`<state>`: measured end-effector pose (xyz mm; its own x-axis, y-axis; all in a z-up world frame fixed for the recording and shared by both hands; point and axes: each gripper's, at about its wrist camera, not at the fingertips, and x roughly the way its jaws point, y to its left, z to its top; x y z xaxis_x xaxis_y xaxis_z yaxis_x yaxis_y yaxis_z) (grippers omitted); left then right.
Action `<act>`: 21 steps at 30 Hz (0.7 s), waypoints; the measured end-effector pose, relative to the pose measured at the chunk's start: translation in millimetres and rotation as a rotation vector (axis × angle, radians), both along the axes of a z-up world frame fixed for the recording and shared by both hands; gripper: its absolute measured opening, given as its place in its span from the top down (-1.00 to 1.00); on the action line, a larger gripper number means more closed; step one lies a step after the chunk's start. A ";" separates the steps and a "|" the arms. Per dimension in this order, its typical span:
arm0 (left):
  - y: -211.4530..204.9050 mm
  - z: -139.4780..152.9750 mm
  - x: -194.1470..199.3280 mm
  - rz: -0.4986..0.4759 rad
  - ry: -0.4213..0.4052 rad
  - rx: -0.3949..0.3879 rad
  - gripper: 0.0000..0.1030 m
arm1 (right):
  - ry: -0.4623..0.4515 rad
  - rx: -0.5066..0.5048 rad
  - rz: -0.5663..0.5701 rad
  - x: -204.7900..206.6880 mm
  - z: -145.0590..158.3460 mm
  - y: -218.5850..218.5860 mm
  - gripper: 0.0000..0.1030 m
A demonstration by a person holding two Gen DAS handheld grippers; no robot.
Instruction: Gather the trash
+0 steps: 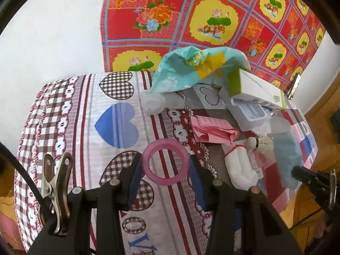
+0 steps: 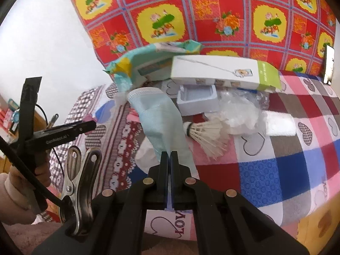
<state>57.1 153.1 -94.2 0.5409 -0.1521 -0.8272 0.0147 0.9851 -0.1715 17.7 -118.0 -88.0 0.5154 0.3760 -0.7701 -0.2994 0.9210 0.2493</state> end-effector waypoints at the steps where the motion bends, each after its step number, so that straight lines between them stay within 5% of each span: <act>1: 0.4 1.7 -2.6 0.007 -0.002 0.002 0.12 | 0.001 0.004 0.004 0.1 -0.2 0.3 0.95; 21: 10.2 35.1 -74.9 0.197 -0.007 0.110 0.12 | -0.040 0.103 0.201 -31.7 18.2 22.0 0.95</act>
